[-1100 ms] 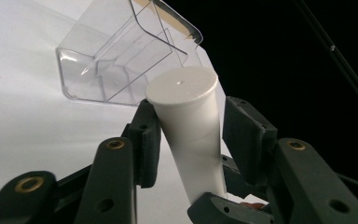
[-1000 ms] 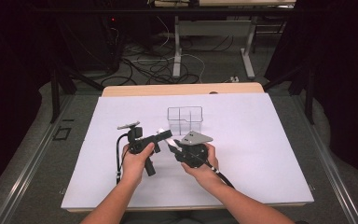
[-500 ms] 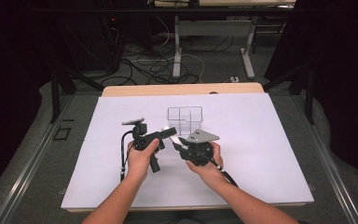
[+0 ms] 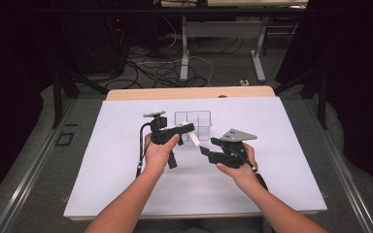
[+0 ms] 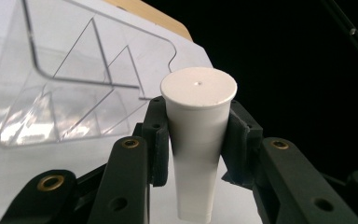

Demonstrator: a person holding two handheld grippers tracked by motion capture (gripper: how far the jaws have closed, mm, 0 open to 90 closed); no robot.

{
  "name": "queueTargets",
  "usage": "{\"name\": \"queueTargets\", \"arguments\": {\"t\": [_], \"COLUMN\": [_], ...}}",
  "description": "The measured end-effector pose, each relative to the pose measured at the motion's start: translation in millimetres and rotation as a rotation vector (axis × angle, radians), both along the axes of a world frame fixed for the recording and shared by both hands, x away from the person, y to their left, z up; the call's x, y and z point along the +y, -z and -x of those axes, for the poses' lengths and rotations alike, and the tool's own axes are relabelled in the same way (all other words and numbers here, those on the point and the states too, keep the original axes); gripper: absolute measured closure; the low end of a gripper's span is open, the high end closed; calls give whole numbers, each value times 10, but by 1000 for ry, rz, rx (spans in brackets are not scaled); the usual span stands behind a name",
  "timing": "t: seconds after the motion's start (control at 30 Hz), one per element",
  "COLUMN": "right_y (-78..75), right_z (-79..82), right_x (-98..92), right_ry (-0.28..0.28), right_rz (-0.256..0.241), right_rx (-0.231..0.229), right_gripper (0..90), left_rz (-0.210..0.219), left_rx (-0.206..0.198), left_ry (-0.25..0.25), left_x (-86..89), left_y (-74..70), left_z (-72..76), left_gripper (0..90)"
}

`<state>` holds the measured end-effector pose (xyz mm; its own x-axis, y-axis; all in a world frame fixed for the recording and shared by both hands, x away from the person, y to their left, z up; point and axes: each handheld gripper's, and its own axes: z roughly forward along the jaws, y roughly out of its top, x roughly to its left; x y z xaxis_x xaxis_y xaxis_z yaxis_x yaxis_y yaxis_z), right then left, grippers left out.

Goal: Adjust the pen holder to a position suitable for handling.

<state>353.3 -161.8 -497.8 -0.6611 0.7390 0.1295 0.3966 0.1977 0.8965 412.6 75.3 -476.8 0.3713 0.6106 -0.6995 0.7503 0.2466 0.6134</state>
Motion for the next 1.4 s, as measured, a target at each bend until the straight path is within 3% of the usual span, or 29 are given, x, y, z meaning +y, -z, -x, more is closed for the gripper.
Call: {"name": "queueTargets", "arguments": {"t": [0.07, 0.1, 0.3, 0.5, 0.67, 0.77, 0.87, 1.07, 1.4], "right_y": [-4, -3, -8, 56, 123, 149, 192, 226, 259], "right_z": [-6, -17, -36, -54, -81, -89, -109, -133, -146], "right_x": [-78, -111, -277, -411, -470, -489, -518, -542, -567], "right_ry": [20, 29, 61, 98, 107, 109, 117, 148, 164], "right_rz": [-3, -1, -4, 3, 13, 24, 47, 35, 41], "right_rx": [10, -6, 17, 47, 43, 43, 31, 34, 47], "right_gripper": [400, 391, 312, 169, 146, 140, 77, 0, 0], "left_rz": [-18, -25, -96, -159, -213, -253, -275, -318, -373], "left_rx": [-6, -19, -103, -168, -220, -257, -289, -330, -392], "left_ry": [-1, -5, -1, 6, 20, 19, 15, -6, -48], "left_x": [-44, -66, -177, -294, -391, -444, -480, -542, -601], "left_y": [-38, -57, -183, -309, -377, -385, -381, -324, -237], "left_z": [-22, -34, -119, -205, -263, -295, -325, -389, -458], "left_gripper": [666, 666, 666, 665, 665, 665, 665, 665, 665]}}
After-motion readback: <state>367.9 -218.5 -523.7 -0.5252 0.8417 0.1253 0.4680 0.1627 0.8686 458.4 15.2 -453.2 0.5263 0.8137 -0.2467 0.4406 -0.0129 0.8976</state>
